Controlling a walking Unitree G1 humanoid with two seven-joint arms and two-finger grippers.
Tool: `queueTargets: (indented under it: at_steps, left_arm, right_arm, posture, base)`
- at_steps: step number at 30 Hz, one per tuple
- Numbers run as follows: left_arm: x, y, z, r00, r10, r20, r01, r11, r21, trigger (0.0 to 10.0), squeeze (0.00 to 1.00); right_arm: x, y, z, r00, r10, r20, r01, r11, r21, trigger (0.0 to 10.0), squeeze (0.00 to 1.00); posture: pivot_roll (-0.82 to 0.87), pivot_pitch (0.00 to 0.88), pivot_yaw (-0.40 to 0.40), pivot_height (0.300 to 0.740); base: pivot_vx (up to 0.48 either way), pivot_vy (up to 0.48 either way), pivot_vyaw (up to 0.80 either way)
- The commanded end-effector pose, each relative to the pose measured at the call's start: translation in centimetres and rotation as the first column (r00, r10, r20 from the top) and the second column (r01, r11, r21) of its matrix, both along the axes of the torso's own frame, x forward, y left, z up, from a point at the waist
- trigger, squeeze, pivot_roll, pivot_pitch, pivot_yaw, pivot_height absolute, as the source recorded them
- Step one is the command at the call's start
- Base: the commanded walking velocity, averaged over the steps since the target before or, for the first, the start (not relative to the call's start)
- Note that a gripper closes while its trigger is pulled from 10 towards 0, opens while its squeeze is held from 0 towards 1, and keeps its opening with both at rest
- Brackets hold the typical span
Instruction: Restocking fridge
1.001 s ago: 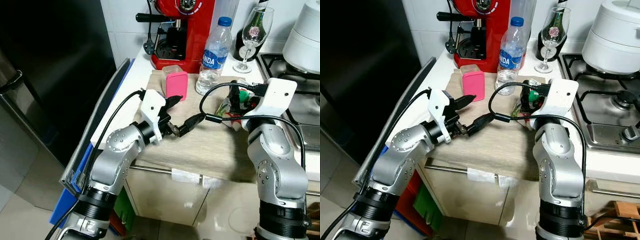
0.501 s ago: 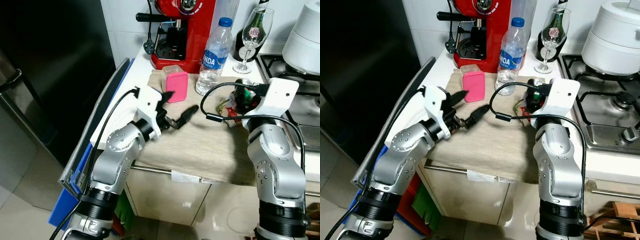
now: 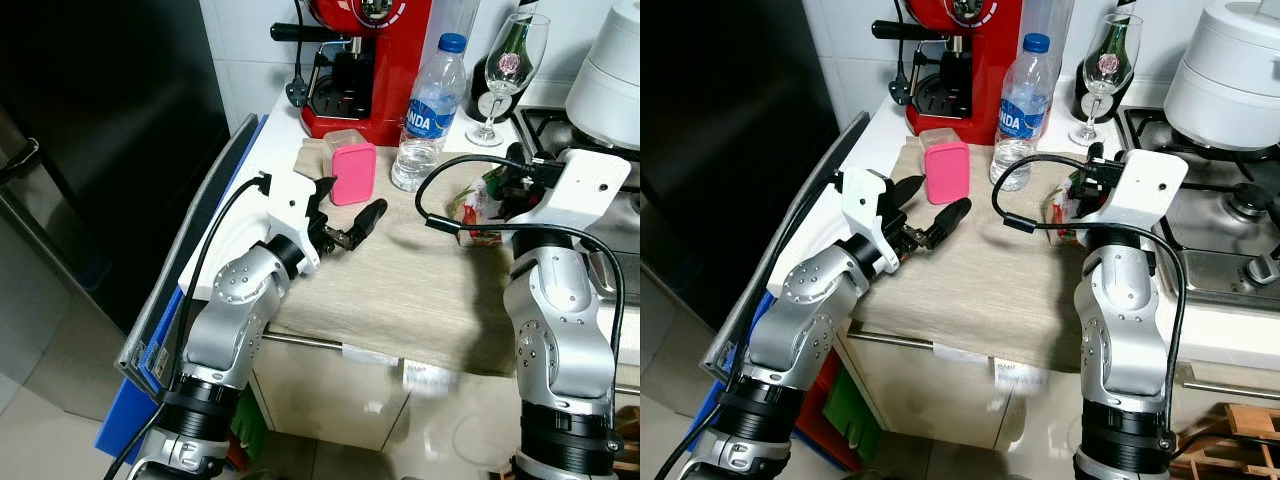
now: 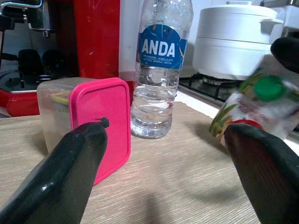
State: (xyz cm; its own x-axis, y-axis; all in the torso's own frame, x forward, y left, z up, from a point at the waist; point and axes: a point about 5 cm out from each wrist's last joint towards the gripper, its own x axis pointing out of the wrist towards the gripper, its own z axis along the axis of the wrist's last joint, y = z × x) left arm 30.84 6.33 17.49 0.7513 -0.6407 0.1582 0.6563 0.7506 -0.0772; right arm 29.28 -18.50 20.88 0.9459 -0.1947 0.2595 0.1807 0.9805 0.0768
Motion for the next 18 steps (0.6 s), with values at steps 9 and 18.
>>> queueTargets:
  at_steps: [9, 18]
  left_arm:
    - [0.2, 0.0, 0.3, 1.0, 0.01, 0.009, -0.01, 1.0, 0.011, 10.0, 0.0]
    - [0.3, 0.1, 0.3, 1.0, 0.016, 0.014, -0.016, 1.0, 0.01, 10.0, 0.0]
  right_arm:
    - [-0.3, -0.1, 0.4, 0.999, -0.019, 0.05, 0.022, 0.998, -0.053, 0.0, 0.0]
    - [-0.5, -0.1, 2.4, 0.989, -0.033, 0.145, 0.048, 0.994, -0.098, 0.0, 0.0]
  posture:
    - [-0.15, 0.0, 0.056, 0.74]
    - [-0.15, 0.0, 0.057, 0.74]
  base:
    - [0.0, 0.0, 0.0]
    - [0.0, 0.0, 0.0]
